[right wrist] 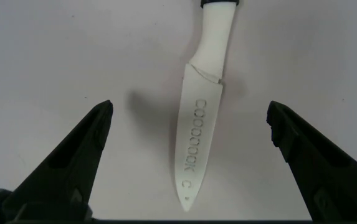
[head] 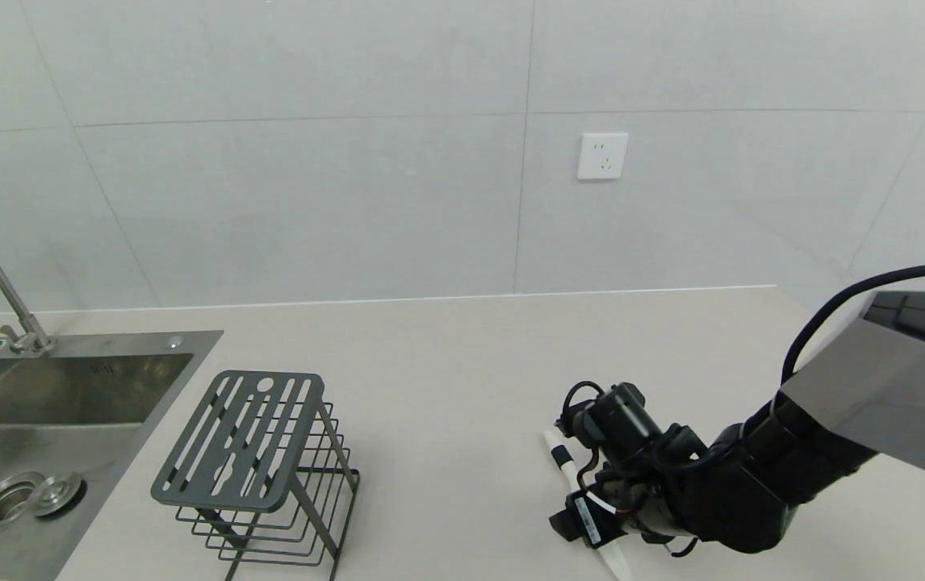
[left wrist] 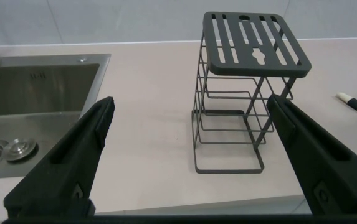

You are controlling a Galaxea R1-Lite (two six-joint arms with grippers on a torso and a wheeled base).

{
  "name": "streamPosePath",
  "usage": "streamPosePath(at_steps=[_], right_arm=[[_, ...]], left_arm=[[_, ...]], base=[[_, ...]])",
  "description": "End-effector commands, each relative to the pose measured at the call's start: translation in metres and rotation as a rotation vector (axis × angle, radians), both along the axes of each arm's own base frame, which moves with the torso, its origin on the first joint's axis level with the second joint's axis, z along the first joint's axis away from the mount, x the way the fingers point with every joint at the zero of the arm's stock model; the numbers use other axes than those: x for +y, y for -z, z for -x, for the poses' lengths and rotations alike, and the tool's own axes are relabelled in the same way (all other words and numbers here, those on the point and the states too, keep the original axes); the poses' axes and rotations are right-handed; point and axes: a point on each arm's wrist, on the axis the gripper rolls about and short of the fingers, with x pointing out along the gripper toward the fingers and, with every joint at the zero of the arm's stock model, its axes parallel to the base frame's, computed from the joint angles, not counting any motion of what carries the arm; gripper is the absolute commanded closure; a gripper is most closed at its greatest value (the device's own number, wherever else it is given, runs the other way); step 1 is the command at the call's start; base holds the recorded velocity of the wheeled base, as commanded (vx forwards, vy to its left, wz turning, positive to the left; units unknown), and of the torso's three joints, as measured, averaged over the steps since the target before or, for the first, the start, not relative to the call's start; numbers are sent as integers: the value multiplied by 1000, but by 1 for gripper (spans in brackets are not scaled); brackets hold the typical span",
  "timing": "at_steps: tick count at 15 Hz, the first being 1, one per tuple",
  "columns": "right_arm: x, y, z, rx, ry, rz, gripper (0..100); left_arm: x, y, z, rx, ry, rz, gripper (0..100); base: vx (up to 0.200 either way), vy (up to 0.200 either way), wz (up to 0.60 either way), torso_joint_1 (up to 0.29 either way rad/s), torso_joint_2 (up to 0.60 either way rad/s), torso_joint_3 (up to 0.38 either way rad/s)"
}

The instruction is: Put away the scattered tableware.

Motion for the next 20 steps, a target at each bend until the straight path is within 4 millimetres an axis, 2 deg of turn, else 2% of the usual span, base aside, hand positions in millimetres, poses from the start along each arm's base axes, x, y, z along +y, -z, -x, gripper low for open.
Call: streamPosePath(at_steps=[1, 5, 6, 10, 14, 15, 17, 20], right_arm=[[0, 6, -7, -1, 15, 13, 0], [0, 13, -6, 21, 5, 29, 0], [2, 15, -4, 27, -1, 34, 100], [7, 23, 2, 45, -25, 53, 100], [7, 22, 2, 44, -22, 50, 100], [8, 18, 1, 30, -23, 39, 100], [11, -10, -2, -45, -24, -20, 100], [10, -41, 0, -119, -27, -82, 100]], left_arm=[[0, 0, 0, 1, 0, 2, 0], [0, 0, 0, 1, 0, 2, 0], [0, 0, 0, 1, 2, 2, 0], [0, 0, 0, 1, -1, 2, 0], [0, 0, 0, 1, -1, 2, 0], [0, 0, 0, 1, -1, 2, 0], [0, 0, 0, 1, -1, 2, 0], [0, 0, 0, 0, 2, 2, 0]], base=[[0, 0, 0, 0, 0, 0], [0, 0, 0, 0, 0, 0], [0, 0, 0, 0, 0, 0], [0, 0, 0, 0, 0, 0], [0, 0, 0, 0, 0, 0], [0, 0, 0, 0, 0, 0], [0, 0, 0, 0, 0, 0], [0, 0, 0, 0, 0, 0]])
